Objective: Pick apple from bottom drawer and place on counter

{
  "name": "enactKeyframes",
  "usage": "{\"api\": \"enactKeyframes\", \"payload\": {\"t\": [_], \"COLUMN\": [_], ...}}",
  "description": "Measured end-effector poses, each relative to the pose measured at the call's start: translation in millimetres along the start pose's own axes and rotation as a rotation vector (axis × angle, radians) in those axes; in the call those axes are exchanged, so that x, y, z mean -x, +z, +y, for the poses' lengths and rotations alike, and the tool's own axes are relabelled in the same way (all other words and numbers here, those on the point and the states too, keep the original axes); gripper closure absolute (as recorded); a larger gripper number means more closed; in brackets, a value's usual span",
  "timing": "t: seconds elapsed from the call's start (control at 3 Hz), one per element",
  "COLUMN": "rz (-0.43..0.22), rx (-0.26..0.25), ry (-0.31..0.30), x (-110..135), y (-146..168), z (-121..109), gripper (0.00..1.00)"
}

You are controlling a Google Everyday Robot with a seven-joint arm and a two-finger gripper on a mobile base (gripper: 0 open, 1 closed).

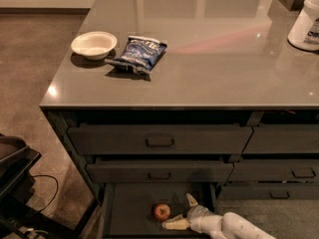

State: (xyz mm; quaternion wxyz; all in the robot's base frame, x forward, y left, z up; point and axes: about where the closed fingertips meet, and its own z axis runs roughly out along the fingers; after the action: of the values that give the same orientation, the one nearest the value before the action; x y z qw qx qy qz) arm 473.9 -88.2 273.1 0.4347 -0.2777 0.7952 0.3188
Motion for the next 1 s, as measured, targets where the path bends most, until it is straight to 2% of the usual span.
{"api": "enactKeyframes", "payload": {"t": [0.33, 0.67, 1.0], "rz": [-0.006, -0.007, -0.022], "rx": [-0.018, -0.018, -0.016], "ry": [0.091, 0.090, 0.063], "x": [-57, -57, -58], "y": [40, 41, 61], "z": [-17, -17, -17], "gripper": [0.00, 0.00, 0.00]}}
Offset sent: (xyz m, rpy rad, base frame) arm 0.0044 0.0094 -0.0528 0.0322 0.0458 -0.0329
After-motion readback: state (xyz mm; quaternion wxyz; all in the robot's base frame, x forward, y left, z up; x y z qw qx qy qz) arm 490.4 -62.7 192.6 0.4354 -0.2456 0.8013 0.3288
